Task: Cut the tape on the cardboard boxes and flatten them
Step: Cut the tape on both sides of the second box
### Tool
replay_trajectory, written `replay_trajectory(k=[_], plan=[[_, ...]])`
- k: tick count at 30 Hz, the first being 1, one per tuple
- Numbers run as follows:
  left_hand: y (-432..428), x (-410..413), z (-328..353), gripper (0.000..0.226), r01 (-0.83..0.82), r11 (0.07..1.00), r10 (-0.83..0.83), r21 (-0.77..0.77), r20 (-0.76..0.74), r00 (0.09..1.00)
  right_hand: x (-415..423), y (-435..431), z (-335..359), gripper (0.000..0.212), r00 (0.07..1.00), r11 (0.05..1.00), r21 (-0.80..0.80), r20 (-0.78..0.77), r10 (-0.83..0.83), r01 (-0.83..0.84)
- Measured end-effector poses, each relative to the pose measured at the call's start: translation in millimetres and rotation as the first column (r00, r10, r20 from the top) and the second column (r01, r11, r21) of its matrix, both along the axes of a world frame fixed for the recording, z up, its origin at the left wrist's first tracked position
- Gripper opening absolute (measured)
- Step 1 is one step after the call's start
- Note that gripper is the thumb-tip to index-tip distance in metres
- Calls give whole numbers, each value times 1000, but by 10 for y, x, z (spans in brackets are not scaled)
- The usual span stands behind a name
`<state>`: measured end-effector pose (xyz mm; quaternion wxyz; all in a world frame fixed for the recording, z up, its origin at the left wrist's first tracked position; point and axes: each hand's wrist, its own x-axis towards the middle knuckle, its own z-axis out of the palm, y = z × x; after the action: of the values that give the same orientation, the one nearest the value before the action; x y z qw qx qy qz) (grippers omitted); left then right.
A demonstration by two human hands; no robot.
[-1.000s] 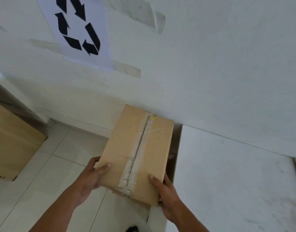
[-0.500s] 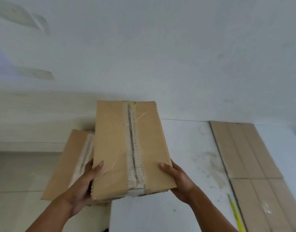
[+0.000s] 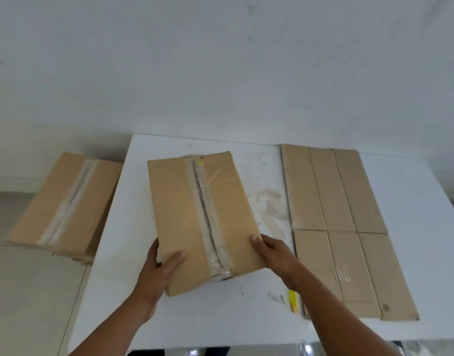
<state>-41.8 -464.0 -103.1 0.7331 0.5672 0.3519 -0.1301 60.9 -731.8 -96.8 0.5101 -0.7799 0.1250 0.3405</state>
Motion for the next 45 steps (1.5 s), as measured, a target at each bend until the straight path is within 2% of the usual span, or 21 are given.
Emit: replay_trajectory(k=[2,3,5,7,9,10,12,15,16,18,20,21,23,26,28,30,32,34,38,42,45], plan=[[-148,-34,-36,71,-43,998,42,55,15,999,-23,-167,-30,41,996,990,-135,84,-33,44],[-207,-46,-53,65,-57,995,56,76,16,998,-30,-263,-24,35,988,960,-274,154,-8,51],[-303,-85,-86,62,-73,992,72,103,7,997,-75,-459,-31,23,972,820,-571,202,116,21],[-385,-132,-93,62,-89,986,90,141,0,996,-182,-576,-18,19,971,684,-720,67,230,-112],[-453,-174,-76,61,-103,981,105,166,-3,994,-313,-608,-35,27,937,571,-772,-89,338,-279],[-483,-199,-70,60,-106,978,109,181,-5,994,-365,-617,-74,28,927,546,-781,-110,357,-303],[-555,-262,-77,58,-91,972,96,215,-15,995,-431,-622,-130,28,937,543,-798,-75,342,-262],[-624,-350,-98,60,-59,958,74,280,-44,996,-454,-631,-211,45,933,528,-813,-52,355,-246],[-629,-363,-90,61,-56,954,73,294,-46,996,-451,-637,-221,43,932,535,-806,-55,359,-254],[-614,-370,-56,74,-57,947,77,317,-51,996,-424,-662,-217,25,949,594,-774,-25,314,-217],[-533,-350,12,94,-68,919,99,389,-59,993,-376,-691,-211,17,977,708,-696,47,209,-118],[-483,-317,60,97,-67,895,99,442,-50,994,-340,-706,-196,15,987,772,-634,96,130,-40],[-381,-204,154,93,-19,798,37,603,-17,999,-244,-715,-99,13,983,851,-513,184,-17,111],[-187,33,254,80,93,573,-142,815,-13,990,-66,-583,142,11,934,896,-383,346,-87,225],[-52,223,272,70,177,422,-264,889,-66,962,37,-359,339,10,907,931,-310,417,-50,194],[81,448,272,61,259,270,-396,927,-139,908,108,-39,472,21,898,964,-248,440,24,96],[183,697,295,57,345,164,-494,924,-225,840,137,326,557,32,873,960,-275,453,177,-52],[280,942,324,55,410,92,-543,907,-300,785,150,680,587,37,805,925,-339,493,330,-172],[464,1365,358,54,428,15,-589,904,-338,734,233,1270,581,48,712,857,-439,508,485,-270],[613,1656,297,53,483,-1,-655,876,-366,661,350,1594,446,62,691,779,-539,429,582,-322],[665,1744,266,53,525,6,-705,851,-369,606,412,1713,409,65,688,727,-594,367,626,-344]])
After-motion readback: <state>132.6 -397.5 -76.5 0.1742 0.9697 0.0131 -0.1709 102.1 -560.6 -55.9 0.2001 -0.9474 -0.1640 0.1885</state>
